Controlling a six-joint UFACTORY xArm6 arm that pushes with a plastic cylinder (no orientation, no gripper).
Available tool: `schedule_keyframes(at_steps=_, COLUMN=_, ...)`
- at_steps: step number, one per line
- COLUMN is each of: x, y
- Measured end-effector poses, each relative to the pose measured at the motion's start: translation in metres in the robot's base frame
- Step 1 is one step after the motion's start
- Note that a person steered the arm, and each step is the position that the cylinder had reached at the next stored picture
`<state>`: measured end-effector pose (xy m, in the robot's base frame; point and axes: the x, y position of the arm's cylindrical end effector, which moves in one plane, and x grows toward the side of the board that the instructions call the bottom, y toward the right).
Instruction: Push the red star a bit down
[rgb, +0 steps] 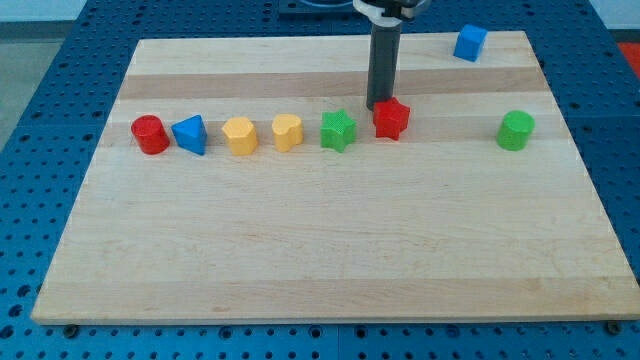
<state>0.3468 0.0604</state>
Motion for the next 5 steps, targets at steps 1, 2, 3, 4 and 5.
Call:
schedule_keyframes(at_steps=1, x=0.008, y=0.0)
schedule_keyframes(at_steps=2, x=0.014, y=0.0)
schedule_keyframes(at_steps=3, x=0.02, y=0.0)
schedule_keyframes(at_steps=4, x=0.02, y=0.0)
schedule_keyframes(at_steps=5, x=-0.005, y=0.0)
